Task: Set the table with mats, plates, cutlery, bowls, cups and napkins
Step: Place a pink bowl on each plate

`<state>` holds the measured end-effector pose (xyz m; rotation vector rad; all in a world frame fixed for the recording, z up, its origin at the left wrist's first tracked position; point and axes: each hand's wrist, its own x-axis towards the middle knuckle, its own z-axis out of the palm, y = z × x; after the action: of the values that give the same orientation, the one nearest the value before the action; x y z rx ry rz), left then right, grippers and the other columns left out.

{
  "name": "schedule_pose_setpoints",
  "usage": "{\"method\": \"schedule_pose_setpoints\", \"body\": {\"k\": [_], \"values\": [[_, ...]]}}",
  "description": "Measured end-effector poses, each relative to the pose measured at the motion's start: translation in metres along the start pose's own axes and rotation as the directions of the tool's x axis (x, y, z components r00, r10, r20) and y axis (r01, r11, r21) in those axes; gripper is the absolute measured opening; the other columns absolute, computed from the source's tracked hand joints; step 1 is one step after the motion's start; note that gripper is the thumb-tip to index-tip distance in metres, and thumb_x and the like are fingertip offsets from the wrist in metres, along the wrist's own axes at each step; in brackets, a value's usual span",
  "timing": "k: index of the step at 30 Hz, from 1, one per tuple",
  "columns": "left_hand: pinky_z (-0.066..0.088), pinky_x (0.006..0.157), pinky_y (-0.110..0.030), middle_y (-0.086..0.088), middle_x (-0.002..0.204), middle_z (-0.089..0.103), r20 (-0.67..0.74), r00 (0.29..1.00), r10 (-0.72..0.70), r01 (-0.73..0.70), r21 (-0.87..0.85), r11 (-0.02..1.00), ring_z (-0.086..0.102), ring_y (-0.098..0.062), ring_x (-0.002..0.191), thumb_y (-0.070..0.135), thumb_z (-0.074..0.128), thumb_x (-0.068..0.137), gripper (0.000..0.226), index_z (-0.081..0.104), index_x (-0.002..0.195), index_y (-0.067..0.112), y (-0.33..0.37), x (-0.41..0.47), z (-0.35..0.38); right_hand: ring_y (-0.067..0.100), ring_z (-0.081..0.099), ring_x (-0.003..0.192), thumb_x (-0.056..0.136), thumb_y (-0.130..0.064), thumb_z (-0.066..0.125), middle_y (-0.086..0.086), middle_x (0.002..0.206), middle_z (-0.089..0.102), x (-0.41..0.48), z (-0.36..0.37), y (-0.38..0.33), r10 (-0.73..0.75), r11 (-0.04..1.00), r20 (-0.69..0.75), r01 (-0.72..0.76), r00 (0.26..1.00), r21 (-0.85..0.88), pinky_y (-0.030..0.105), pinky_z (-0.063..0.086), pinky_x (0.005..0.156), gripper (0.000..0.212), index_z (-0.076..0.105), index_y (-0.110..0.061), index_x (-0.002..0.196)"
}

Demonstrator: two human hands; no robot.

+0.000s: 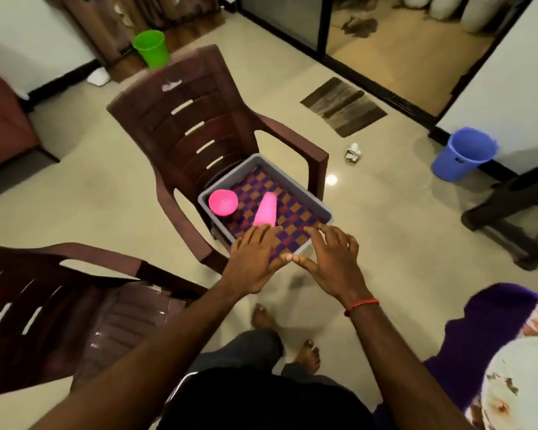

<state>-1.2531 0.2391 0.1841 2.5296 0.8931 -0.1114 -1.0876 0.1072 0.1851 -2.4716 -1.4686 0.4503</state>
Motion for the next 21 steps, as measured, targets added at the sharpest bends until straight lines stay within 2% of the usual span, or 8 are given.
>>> {"method": "schedule_pose_setpoints", "body": {"k": [5,9,12,16,21], "values": [[0.028,0.119,-0.058,0.0,0.165,0.026,-0.001,0.995,-0.105,0.105,-0.04,0.994,0.021,-0.025,0.152,0.076,0.03,0.095,0.077,0.025,0.156,0.029,-0.039,0.014,-0.007,0.026,0.036,0.138,0.092,-0.072,0.04,0.005,0.146,0.045,0.046,0.007,-0.029,-0.083,0.996,0.068,0.08,0.994,0.038,0.048,0.025,0.114,0.069,0.044,-0.026,0.143],[0.029,0.118,-0.056,0.0,0.165,0.027,-0.013,0.982,-0.187,0.184,-0.126,0.975,0.024,-0.024,0.152,0.091,0.015,0.083,0.098,0.025,0.158,0.028,-0.069,0.036,-0.012,0.026,0.035,0.137,0.097,-0.06,0.048,0.005,0.146,0.043,0.084,0.009,-0.051,-0.141,0.99,0.104,0.138,0.985,0.04,0.045,0.025,0.112,0.056,0.042,-0.028,0.143],[0.034,0.115,-0.056,-0.001,0.164,0.03,-0.017,0.974,-0.227,0.218,-0.208,0.953,0.029,-0.024,0.149,0.095,0.013,0.078,0.108,0.022,0.159,0.024,-0.088,0.058,-0.014,0.026,0.034,0.136,0.101,-0.048,0.048,0.006,0.147,0.043,0.115,0.016,-0.065,-0.159,0.987,0.154,0.153,0.975,0.051,0.045,0.029,0.111,0.049,0.042,-0.027,0.144],[0.037,0.112,-0.057,-0.003,0.16,0.035,0.002,0.968,-0.252,0.242,-0.295,0.924,0.036,-0.026,0.144,0.094,0.021,0.079,0.104,0.022,0.157,0.025,-0.12,0.086,-0.016,0.025,0.037,0.132,0.104,-0.039,0.042,0.004,0.146,0.044,0.154,0.039,-0.083,-0.193,0.981,0.203,0.192,0.96,0.025,0.043,0.035,0.103,0.041,0.042,-0.027,0.143],[0.037,0.112,-0.059,-0.005,0.159,0.036,0.052,0.945,-0.321,0.322,-0.306,0.896,0.037,-0.027,0.143,0.088,0.033,0.083,0.099,0.023,0.156,0.023,-0.16,0.115,-0.013,0.024,0.038,0.131,0.104,-0.041,0.04,0.005,0.146,0.044,0.196,0.064,-0.098,-0.158,0.987,0.261,0.147,0.952,0.062,0.046,0.041,0.102,0.044,0.04,-0.026,0.145]]}}
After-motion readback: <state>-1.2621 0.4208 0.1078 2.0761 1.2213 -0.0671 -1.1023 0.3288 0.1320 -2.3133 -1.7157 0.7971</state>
